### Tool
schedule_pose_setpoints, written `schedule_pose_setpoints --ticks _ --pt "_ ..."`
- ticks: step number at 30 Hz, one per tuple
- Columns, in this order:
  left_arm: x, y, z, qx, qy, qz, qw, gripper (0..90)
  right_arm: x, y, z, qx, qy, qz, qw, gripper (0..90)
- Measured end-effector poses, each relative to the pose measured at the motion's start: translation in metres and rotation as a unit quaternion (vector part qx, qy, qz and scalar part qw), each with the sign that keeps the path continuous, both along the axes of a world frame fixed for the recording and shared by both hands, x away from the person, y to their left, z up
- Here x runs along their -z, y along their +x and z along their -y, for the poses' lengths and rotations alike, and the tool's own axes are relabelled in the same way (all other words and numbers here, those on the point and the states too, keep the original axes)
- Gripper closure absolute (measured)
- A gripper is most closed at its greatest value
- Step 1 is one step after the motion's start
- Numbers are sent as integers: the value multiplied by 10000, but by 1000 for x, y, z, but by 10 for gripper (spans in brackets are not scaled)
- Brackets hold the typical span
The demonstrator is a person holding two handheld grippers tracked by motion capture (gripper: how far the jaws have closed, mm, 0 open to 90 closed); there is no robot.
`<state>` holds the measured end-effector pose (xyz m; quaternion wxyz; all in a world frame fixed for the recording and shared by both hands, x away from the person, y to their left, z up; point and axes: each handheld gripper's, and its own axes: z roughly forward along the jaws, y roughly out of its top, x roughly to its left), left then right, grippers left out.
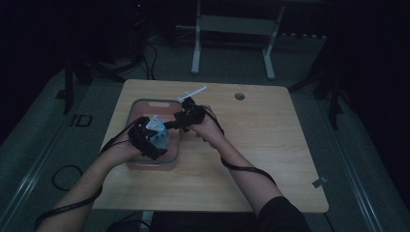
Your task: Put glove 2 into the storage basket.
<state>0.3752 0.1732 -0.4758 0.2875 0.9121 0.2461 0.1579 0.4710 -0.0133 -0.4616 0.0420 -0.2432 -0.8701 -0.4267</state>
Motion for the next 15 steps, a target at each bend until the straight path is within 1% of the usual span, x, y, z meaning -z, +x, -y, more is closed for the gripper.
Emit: schedule_pose_setpoints --ticks 1,2,5,6,7,8,11,12,14,15 --pt "-1 -1 1 -25 -47 37 10000 24 0 0 1 -37 8 2 10000 207" --pt "-3 -1 1 -28 -93 59 9999 24 0 -1 3 -39 0 7 10000 200" --pt "-7 -4 4 -49 -279 79 9996 24 1 -3 7 -60 -89 121 9999 194" --pt "-8 -4 5 -62 -327 93 9994 24 1 -3 8 -51 -77 97 9999 192" --pt "-8 -4 5 -62 -327 93 9994 24 1 -3 8 -51 -77 97 9999 192" --pt "-11 -7 8 -71 -434 103 9990 24 1 -3 10 -73 -50 99 9999 185" --pt "-15 -9 12 -47 -568 156 9983 24 -2 -6 14 -80 -63 179 9998 179" --pt "-17 -10 14 -26 -620 145 9980 24 -3 -7 15 -86 -42 197 9998 176" --pt "-20 -11 18 -27 -744 120 9972 24 -5 -9 18 -70 -101 283 9995 176" --pt "-20 -11 19 -12 -766 105 9970 24 -6 -10 20 -40 -123 296 9995 177"
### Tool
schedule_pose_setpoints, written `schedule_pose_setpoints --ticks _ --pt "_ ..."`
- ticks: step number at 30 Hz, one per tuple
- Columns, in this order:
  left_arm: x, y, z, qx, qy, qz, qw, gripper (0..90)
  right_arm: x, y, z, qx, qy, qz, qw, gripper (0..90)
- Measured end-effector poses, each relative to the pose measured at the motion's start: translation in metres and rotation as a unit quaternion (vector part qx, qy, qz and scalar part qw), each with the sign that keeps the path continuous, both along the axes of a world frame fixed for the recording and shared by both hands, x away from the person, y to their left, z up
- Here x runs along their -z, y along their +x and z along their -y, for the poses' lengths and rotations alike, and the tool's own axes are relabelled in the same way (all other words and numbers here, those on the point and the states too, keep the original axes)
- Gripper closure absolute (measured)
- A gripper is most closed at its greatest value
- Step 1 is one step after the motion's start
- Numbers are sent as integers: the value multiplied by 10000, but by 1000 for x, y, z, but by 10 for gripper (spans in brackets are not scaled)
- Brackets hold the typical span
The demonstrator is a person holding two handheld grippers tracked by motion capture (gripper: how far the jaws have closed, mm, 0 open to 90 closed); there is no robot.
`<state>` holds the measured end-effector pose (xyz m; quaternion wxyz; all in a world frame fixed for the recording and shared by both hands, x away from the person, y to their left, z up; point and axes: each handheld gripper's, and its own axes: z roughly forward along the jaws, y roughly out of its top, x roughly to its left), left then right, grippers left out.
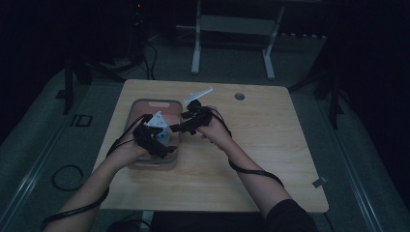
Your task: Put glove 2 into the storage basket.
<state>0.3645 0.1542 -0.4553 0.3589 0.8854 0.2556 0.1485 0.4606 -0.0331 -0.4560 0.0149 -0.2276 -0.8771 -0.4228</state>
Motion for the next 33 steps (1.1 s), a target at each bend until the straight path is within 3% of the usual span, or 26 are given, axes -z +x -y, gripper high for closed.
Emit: schedule_pose_setpoints --ticks 6,15,26,33 --pt "-3 -4 14 106 -46 -26 9999 24 2 -3 9 -25 -171 43 9998 175" --pt "-6 -7 35 259 -167 -24 9995 24 7 -3 35 64 -184 128 9997 167" --pt "3 -13 68 690 -16 -21 9976 24 14 -13 63 224 -109 92 9996 160" --pt "6 -15 82 802 -154 -49 9966 24 18 -16 77 293 -158 108 9994 158"
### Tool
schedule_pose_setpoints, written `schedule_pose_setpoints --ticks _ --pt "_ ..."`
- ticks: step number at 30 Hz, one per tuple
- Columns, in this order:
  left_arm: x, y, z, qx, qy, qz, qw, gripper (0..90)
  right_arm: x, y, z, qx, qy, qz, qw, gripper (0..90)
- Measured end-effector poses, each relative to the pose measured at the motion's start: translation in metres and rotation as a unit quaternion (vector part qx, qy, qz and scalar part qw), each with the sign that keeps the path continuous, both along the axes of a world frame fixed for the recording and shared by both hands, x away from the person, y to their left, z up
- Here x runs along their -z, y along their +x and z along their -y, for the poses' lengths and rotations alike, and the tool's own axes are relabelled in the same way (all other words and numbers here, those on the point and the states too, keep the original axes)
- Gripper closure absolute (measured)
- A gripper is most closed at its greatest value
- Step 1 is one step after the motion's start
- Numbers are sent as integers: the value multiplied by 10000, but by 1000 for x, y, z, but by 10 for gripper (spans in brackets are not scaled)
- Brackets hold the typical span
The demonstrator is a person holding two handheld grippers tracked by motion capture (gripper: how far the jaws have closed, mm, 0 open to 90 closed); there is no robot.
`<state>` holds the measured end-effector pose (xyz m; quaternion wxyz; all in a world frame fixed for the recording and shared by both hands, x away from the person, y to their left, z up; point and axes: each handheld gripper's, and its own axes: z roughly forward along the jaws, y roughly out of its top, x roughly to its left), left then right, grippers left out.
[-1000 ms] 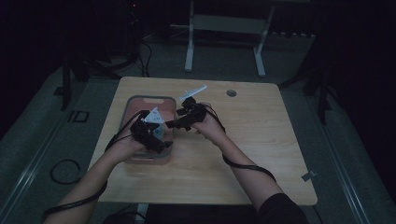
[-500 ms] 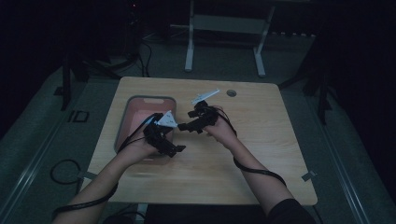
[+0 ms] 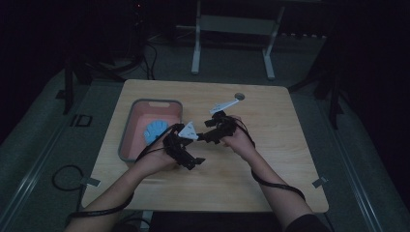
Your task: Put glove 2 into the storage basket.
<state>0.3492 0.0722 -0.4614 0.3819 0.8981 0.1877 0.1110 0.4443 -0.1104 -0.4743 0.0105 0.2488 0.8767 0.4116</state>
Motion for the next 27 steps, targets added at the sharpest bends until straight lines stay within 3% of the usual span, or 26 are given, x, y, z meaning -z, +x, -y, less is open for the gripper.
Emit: schedule_pose_setpoints --ticks 17,27 --pt "8 -7 27 352 0 35 9994 24 12 -12 40 176 -111 -24 9998 156" --pt "21 -12 46 557 -51 -109 9984 24 21 -19 67 344 -181 -63 9992 155"
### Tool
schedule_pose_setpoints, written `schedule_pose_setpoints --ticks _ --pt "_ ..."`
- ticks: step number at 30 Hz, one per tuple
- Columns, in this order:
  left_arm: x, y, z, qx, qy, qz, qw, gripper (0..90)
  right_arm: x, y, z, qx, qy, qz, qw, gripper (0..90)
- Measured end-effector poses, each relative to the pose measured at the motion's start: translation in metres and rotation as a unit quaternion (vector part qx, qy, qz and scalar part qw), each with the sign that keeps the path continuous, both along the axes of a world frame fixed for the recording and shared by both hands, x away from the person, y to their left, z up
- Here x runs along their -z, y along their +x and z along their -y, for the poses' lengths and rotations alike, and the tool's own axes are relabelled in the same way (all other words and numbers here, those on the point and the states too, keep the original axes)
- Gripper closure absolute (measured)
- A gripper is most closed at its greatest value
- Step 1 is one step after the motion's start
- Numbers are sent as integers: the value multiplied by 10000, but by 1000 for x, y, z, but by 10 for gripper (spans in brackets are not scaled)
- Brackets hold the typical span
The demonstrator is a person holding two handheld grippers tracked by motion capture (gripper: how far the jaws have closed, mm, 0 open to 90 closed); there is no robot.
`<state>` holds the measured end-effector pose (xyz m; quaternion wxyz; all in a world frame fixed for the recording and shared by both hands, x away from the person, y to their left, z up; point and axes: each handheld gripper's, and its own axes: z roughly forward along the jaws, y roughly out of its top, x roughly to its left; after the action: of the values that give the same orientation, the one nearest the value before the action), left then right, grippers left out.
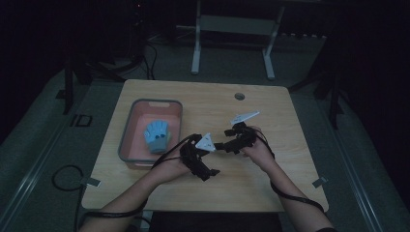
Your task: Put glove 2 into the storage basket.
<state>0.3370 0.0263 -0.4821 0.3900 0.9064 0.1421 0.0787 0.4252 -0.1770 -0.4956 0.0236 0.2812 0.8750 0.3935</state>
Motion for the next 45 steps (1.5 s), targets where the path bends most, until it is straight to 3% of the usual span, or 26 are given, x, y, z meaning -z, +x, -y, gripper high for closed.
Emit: schedule_pose_setpoints --ticks 12,21,34,41,45 --pt "20 -6 22 236 13 -143 9996 24 21 -7 22 120 55 -131 9998 154" --pt "38 -9 36 378 96 -202 9990 24 34 -14 37 235 84 -88 9996 150" --pt "58 -10 40 453 162 -291 9984 24 47 -20 60 469 79 -103 9988 144" --pt "63 -9 38 450 150 -354 9982 24 53 -25 64 331 113 39 9994 144" --pt "66 -9 37 451 140 -402 9981 24 56 -27 64 323 8 111 9994 143"
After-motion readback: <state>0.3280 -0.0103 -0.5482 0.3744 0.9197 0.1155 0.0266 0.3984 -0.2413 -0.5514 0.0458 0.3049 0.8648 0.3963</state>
